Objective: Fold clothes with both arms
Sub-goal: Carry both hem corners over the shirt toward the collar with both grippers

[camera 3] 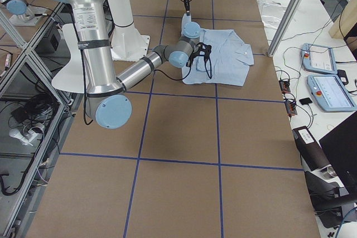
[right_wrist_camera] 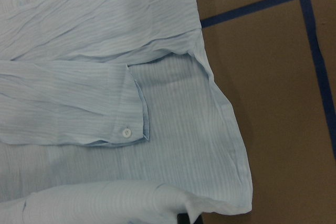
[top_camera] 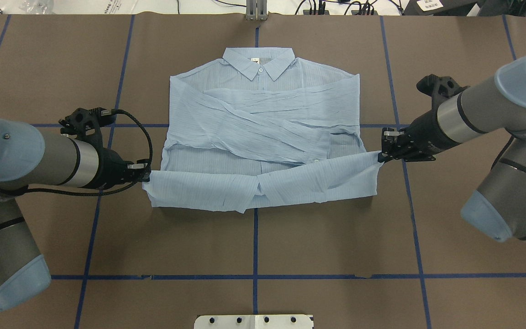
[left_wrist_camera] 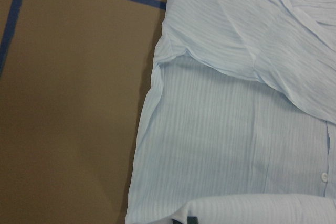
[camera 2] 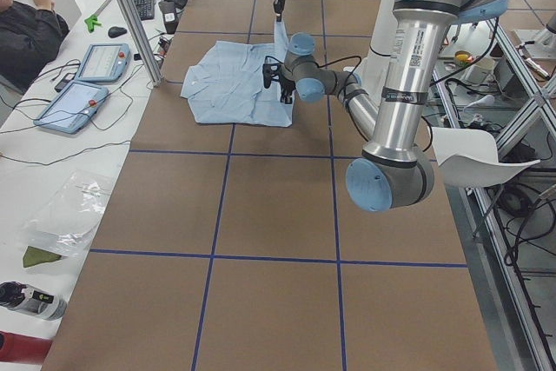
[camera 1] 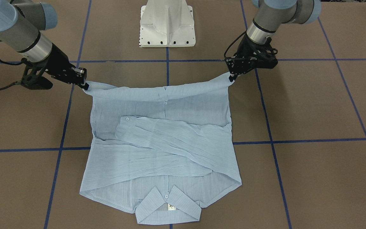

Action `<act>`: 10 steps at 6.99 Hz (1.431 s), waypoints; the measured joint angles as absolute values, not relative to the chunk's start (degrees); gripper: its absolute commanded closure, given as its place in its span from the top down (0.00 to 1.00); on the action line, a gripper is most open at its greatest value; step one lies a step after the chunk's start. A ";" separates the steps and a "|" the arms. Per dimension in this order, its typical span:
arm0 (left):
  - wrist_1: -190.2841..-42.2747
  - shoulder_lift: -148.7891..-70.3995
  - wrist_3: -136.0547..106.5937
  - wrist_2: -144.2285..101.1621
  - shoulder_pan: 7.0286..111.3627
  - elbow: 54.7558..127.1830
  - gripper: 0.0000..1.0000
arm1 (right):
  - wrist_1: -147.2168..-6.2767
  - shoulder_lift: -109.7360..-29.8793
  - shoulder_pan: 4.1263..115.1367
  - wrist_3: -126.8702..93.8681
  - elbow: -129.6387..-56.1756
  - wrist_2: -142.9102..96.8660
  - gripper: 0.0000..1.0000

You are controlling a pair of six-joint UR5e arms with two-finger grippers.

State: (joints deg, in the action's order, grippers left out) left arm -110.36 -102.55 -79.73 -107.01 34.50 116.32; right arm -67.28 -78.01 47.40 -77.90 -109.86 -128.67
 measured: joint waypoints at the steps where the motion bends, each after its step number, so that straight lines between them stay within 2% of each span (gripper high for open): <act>1: -110.46 -103.93 -79.36 -107.38 36.00 115.30 0.00 | -67.31 -75.94 49.46 -77.86 -107.86 -129.94 0.00; 4: -110.62 -110.67 -78.46 -112.25 42.26 110.16 0.00 | -67.32 -71.10 54.70 -77.83 -104.19 -132.18 0.00; 6: -110.58 -112.49 -74.91 -116.72 47.49 107.83 0.00 | -67.21 -67.20 56.46 -77.77 -99.88 -132.21 0.00; 8: -113.22 -116.10 -73.49 -118.03 49.33 100.64 0.00 | -67.01 -63.40 57.53 -76.39 -93.78 -132.19 0.00; 10: -121.25 -119.51 -73.38 -118.12 50.43 89.97 0.00 | -66.98 -61.15 58.59 -74.29 -89.15 -132.19 0.00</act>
